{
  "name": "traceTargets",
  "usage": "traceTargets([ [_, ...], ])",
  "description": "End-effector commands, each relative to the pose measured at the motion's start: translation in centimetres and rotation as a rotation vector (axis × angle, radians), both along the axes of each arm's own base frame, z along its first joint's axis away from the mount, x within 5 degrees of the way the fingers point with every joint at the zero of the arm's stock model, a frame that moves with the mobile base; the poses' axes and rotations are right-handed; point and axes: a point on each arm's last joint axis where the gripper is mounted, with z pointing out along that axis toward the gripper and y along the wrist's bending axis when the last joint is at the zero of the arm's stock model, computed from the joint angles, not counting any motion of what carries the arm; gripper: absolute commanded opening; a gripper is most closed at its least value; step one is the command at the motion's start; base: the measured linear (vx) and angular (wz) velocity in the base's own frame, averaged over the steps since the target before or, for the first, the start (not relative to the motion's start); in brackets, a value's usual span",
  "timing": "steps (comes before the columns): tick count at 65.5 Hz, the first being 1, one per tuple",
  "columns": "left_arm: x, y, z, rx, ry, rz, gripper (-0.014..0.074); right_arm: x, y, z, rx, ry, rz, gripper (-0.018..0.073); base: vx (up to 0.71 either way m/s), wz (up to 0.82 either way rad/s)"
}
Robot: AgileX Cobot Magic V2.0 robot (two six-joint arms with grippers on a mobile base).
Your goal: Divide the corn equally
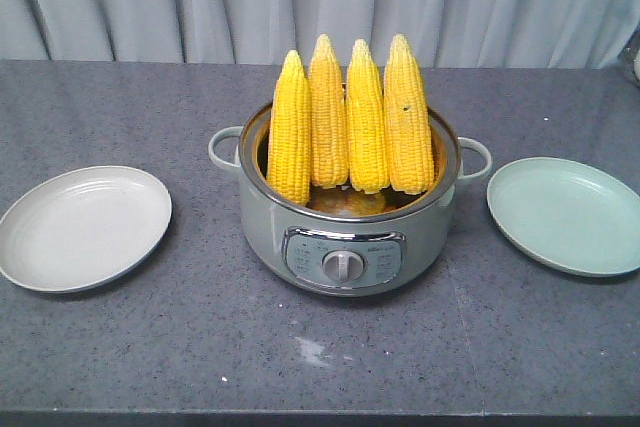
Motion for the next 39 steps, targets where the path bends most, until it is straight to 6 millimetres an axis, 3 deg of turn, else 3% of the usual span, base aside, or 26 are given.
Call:
traceTargets([
  [1,1.2,-0.1,3.1,-0.001,0.046,-0.004,-0.0006,0.2,0.0,2.9,-0.014,-0.01,-0.006,-0.0011,0.0,0.0],
  [21,5.8,-0.5,11.7,-0.007,0.185,-0.028,-0.0006,3.0,0.1,8.6,-0.02,0.255,0.001,-0.0011,0.0,0.0],
  [39,9.2,-0.9,14.9,-0.01,0.438,-0.053,-0.0006,6.7,0.4,12.8,-0.004,0.499,0.018,-0.0011,0.0,0.0],
])
